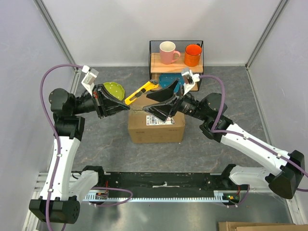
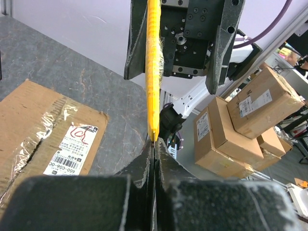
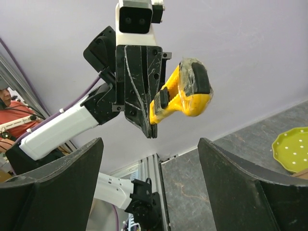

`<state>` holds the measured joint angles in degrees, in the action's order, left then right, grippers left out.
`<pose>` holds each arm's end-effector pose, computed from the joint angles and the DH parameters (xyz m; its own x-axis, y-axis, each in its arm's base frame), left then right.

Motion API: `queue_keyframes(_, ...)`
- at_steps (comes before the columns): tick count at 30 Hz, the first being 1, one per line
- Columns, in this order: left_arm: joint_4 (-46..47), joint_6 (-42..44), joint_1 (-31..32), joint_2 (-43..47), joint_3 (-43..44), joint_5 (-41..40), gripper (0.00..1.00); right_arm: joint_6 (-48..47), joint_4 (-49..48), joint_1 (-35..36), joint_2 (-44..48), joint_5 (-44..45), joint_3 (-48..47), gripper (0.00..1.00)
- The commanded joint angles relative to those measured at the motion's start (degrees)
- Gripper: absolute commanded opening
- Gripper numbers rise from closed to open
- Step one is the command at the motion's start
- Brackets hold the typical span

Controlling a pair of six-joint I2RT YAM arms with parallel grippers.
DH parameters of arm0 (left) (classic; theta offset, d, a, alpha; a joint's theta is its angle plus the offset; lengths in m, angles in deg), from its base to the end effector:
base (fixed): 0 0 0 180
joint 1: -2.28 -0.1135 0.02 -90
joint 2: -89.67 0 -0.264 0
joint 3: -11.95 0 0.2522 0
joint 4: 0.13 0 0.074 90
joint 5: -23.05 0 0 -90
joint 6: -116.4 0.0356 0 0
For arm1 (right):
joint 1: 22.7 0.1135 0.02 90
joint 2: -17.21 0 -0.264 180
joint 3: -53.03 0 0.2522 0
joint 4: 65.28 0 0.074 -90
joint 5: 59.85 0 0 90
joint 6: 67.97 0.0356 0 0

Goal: Unpack the express box
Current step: Pick up the knife from the center of the board.

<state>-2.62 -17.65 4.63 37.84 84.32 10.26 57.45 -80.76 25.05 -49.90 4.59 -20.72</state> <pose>0.1693 -0.0417 0.4349 -0.4279 -0.1365 -0.8934 0.8876 0.1228 -0.4439 0.1676 0.2073 0.4258 -0.3365 0.4072 -0.8491 -0.9099 0.0917 0.4045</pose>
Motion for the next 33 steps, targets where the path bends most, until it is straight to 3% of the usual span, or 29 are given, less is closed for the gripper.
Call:
queue_keyframes(1,2.71,-3.06,-0.24,1.55,1.86,-1.27,0.02,2.81,-8.45,-0.11,-2.31,-0.01,-0.04,0.86)
queue_keyframes(13,2.53,-3.59,-0.07,2.62,0.72,1.63,0.02,8.88,-19.01,-0.02,-10.23,-2.56,-3.82,0.82)
queue_keyframes(33,-0.97,0.71,0.46,3.49,-2.01,1.10,0.02,6.77,-16.99,2.35,-13.92,-2.74,-8.65,0.72)
